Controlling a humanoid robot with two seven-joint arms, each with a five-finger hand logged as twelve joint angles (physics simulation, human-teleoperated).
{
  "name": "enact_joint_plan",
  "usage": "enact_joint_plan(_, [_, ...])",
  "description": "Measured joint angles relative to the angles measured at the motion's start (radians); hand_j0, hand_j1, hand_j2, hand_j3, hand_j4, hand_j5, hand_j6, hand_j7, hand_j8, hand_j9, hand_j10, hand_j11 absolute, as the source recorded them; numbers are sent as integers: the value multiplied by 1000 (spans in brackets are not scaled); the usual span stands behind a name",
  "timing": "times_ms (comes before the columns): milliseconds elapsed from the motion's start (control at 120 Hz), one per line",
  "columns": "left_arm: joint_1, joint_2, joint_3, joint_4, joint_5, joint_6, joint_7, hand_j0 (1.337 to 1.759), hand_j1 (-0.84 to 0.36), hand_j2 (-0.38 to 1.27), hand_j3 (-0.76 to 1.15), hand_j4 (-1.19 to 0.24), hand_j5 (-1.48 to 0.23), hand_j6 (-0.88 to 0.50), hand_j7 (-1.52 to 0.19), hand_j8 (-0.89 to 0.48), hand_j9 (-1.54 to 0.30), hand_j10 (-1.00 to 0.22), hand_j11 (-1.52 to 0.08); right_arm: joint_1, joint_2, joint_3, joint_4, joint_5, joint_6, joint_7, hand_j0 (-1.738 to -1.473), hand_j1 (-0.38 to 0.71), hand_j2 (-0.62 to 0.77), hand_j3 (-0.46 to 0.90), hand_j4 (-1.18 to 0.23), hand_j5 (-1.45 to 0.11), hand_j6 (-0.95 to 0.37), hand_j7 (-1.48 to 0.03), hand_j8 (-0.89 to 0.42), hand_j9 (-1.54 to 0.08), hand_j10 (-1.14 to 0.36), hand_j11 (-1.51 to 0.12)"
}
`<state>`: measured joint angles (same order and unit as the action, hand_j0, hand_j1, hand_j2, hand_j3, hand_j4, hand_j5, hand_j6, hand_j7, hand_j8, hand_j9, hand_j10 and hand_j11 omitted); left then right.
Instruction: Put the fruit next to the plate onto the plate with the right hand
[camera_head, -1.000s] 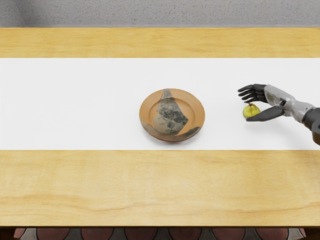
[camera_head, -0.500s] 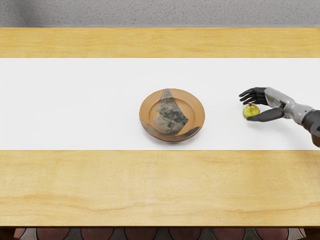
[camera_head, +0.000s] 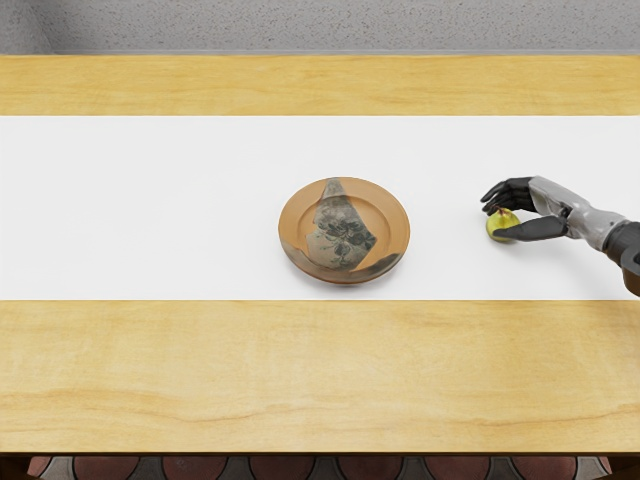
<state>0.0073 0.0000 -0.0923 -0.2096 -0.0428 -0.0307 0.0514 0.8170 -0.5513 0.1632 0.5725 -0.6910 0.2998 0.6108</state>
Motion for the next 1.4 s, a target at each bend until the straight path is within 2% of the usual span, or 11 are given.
enact_joint_plan(200, [0,0,0,0,0,0,0,1658,349,0,0,0,0,0,0,0,0,0,0,1,-1,0,6,4,5,0,-1655,355,94,0,-653,-831,-650,-838,-455,-837,-375,-854])
enact_joint_plan(492, [0,0,0,0,0,0,0,1658,349,0,0,0,0,0,0,0,0,0,0,17,-16,1,46,5,40,0,-1656,357,257,0,-709,-922,-710,-921,-517,-920,-422,-926])
enact_joint_plan(700, [0,0,0,0,0,0,0,1658,349,0,0,0,0,0,0,0,0,0,0,37,-67,8,150,4,47,-10,-1657,362,330,0,-734,-968,-738,-959,-559,-963,-449,-956])
enact_joint_plan(967, [0,0,0,0,0,0,0,1658,349,0,0,0,0,0,0,0,0,0,0,64,-89,13,251,2,48,-38,-1657,392,376,0,-758,-1020,-769,-999,-541,-1006,-438,-987])
enact_joint_plan(983, [0,0,0,0,0,0,0,1658,349,0,0,0,0,0,0,0,0,0,0,66,-89,13,256,2,48,-39,-1657,400,430,0,-760,-1020,-770,-1000,-541,-1005,-438,-986])
enact_joint_plan(1108, [0,0,0,0,0,0,0,1658,349,0,0,0,0,0,0,0,0,0,0,74,-90,18,294,4,48,-49,-1657,394,367,0,-766,-1027,-776,-1008,-564,-1016,-462,-998])
enact_joint_plan(1400, [0,0,0,0,0,0,0,1658,349,0,0,0,0,0,0,0,0,0,0,90,-82,27,365,6,48,-60,-1657,378,358,0,-769,-1039,-781,-1015,-576,-1025,-471,-1007])
